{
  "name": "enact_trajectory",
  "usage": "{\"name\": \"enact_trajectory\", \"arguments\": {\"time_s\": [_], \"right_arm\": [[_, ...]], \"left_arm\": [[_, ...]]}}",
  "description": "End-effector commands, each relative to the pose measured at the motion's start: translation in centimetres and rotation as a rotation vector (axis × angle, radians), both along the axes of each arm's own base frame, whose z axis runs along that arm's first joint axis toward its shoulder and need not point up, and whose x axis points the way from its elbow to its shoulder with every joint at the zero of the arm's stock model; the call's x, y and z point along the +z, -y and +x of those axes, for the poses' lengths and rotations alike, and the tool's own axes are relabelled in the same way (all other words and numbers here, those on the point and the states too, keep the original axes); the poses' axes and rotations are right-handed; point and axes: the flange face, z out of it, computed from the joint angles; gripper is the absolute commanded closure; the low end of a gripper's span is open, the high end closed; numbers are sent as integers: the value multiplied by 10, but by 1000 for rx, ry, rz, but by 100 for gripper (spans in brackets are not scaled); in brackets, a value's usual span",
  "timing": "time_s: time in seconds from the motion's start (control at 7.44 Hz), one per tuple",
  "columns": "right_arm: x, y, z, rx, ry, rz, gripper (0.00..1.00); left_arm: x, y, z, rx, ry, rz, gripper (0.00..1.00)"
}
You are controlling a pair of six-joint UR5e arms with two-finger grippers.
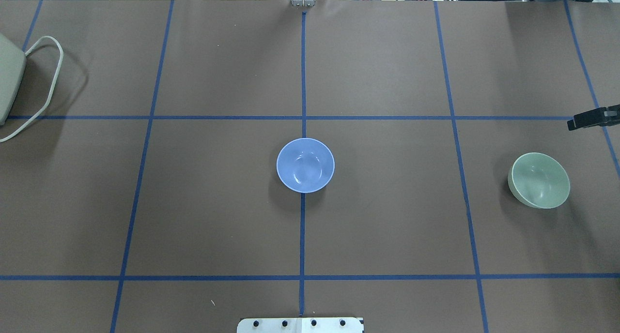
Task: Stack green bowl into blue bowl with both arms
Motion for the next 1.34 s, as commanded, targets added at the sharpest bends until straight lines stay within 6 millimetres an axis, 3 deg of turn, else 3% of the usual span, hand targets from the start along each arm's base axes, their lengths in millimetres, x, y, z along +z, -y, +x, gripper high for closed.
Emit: {"name": "enact_trajectory", "arguments": {"time_s": [0.0, 0.13, 0.4, 0.54, 0.81, 0.94, 1.21], "right_arm": [[-6, -5, -15, -24, -1, 7, 0], [-3, -9, -34, -46, -26, 14, 0], [7, -22, -59, -100, -51, 11, 0], [17, -33, -64, -128, -61, -1, 3], [64, -55, -60, -148, -41, 19, 21], [72, -55, -60, -149, -34, 20, 39], [69, -53, -63, -148, -30, 20, 96]], "left_arm": [[79, -33, -48, -61, 2, -97, 1], [107, -42, -56, -78, -4, -147, 1], [125, -59, -66, -104, -11, -182, 1], [124, -60, -66, -104, -11, -181, 1], [124, -59, -66, -103, -10, -178, 1], [125, -60, -66, -103, -12, -181, 1], [129, -65, -65, -103, -14, -181, 1]]}}
